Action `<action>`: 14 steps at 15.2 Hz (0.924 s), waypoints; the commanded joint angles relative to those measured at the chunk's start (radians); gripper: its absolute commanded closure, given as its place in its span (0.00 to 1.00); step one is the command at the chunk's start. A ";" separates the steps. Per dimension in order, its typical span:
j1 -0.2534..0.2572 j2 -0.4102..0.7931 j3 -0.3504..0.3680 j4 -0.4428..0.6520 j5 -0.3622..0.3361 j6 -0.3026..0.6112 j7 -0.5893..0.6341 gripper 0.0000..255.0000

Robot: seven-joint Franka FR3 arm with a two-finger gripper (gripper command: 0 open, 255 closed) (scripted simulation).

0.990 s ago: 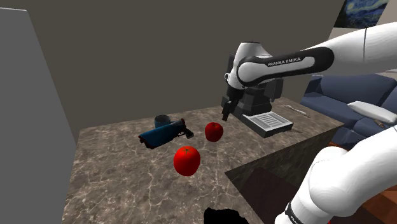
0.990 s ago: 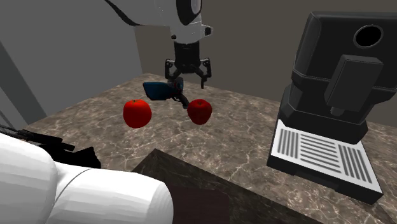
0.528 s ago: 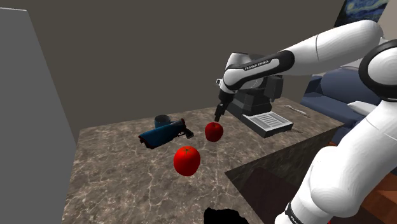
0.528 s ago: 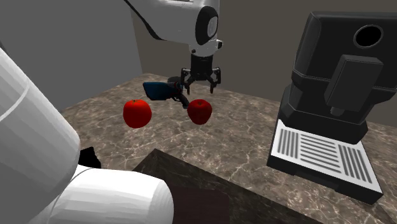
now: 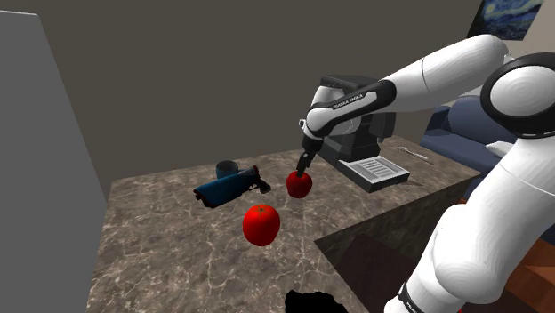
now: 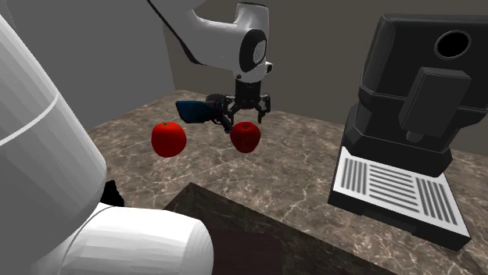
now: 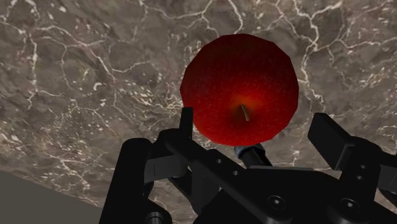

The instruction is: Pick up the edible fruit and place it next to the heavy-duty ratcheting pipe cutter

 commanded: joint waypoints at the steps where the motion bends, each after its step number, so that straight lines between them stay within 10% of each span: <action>1: 0.000 0.003 0.000 -0.002 0.001 0.005 -0.001 0.00; 7: 0.000 0.003 0.000 -0.002 0.001 0.005 -0.001 0.00; 8: 0.000 0.003 0.000 -0.002 0.001 0.005 -0.001 1.00; 14: 0.000 0.003 0.000 -0.002 0.001 0.005 -0.001 1.00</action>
